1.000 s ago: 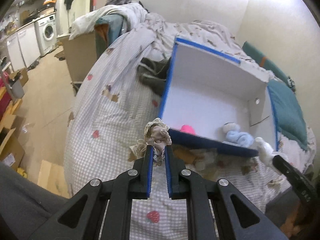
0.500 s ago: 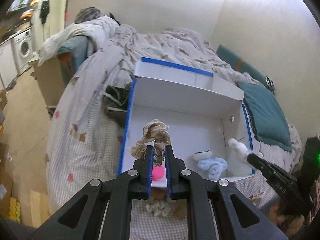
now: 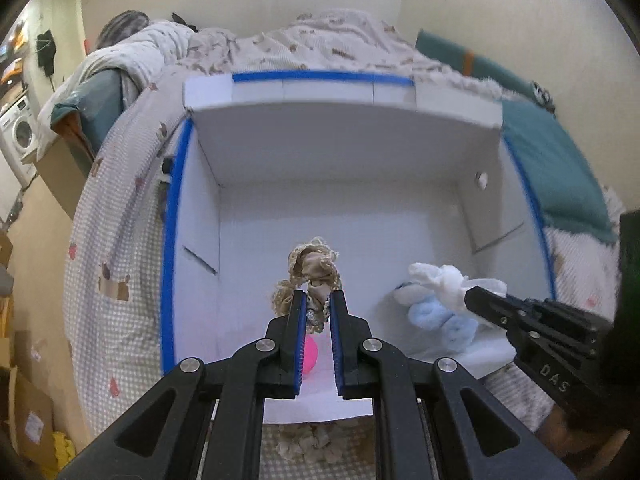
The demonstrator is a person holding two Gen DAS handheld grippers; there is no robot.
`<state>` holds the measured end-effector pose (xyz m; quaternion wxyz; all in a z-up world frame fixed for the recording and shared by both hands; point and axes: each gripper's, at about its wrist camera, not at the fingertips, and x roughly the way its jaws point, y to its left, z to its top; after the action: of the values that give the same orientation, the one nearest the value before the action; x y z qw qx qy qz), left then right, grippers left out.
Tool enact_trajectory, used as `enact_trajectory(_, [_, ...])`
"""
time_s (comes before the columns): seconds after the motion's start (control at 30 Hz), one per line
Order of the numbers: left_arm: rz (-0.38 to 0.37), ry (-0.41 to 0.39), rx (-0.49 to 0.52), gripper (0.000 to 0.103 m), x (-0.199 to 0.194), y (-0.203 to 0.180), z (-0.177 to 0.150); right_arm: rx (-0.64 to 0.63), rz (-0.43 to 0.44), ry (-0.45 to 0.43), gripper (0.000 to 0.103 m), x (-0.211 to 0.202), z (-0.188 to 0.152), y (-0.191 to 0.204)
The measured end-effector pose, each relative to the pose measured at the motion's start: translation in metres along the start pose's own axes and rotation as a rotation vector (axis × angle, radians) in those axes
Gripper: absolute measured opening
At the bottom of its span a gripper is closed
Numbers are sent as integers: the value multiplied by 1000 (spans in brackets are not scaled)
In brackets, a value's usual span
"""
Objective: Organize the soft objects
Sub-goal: 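Carry the doll and white plush into the box and open both grippers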
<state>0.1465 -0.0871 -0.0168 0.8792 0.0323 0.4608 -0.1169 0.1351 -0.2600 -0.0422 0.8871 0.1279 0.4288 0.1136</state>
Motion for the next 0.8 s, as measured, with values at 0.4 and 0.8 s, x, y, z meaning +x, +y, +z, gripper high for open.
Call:
enact_trajectory(0.4, [54, 53, 27, 11, 30, 0, -15, -24, 21, 93, 7, 25, -9, 6])
enact_trajectory(0.8, [40, 79, 21, 11, 39, 5, -17, -9, 27, 117, 7, 32, -7, 9])
